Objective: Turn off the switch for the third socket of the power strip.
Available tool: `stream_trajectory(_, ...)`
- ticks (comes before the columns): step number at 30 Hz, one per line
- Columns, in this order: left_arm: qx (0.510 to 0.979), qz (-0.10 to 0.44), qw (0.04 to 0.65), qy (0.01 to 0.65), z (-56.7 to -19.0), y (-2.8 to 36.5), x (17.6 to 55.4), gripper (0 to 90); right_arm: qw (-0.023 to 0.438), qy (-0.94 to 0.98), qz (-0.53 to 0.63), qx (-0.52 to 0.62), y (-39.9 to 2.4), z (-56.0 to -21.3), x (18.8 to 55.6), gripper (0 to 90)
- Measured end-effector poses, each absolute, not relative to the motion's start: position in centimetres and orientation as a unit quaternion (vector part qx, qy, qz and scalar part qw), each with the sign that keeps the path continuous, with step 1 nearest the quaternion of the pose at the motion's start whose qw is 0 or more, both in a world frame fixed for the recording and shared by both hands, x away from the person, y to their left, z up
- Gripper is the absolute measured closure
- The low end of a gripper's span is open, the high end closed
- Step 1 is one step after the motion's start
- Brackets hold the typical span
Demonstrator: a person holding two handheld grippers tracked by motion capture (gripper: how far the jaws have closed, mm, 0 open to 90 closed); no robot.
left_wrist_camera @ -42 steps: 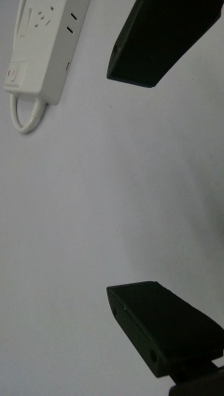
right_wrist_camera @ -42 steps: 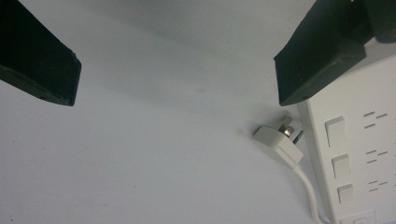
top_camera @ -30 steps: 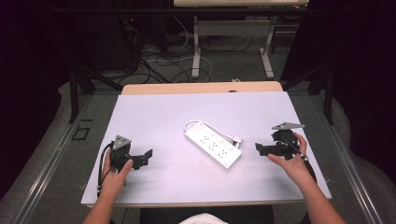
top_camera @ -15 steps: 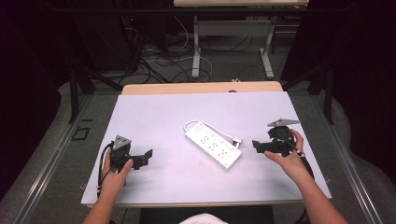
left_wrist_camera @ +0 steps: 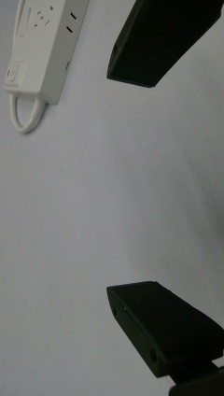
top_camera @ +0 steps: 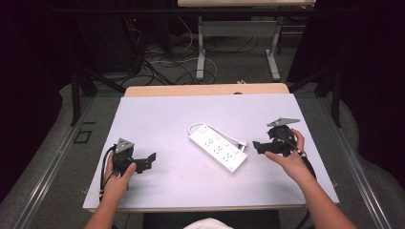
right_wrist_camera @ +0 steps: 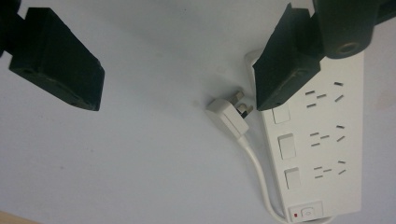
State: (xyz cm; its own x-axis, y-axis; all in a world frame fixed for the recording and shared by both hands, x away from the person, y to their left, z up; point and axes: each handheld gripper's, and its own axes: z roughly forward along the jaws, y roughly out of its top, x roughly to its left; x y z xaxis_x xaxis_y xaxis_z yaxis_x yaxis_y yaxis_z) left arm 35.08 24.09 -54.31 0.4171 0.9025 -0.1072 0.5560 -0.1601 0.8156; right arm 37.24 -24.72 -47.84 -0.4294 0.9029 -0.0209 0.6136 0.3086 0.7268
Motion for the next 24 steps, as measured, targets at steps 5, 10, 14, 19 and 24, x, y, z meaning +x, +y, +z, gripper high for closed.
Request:
stream_trajectory(5, 0.733, 0.209, 0.415, 0.497, -54.3, 24.1, 35.1, 0.3, 0.218, 0.783, 0.331, 0.48, -24.0, -47.6, 37.5, 16.2)
stream_trajectory(10, 0.732, 0.209, 0.415, 0.498, -54.3, 24.1, 35.1, 0.3, 0.214, 0.787, 0.329, 0.476, -23.4, -47.6, 37.8, 18.0)
stream_trajectory(14, 0.733, 0.21, 0.414, 0.498, -54.3, 24.1, 35.1, 0.3, 0.213, 0.79, 0.328, 0.471, -23.1, -47.6, 38.0, 18.8)
stream_trajectory(19, 0.734, 0.21, 0.413, 0.497, -54.3, 24.1, 35.1, 0.3, 0.213, 0.794, 0.323, 0.468, -22.7, -47.6, 38.3, 21.3)
stream_trajectory(24, 0.734, 0.21, 0.412, 0.497, -54.3, 24.1, 35.1, 0.3, 0.212, 0.793, 0.323, 0.471, -22.4, -47.8, 38.6, 24.6)
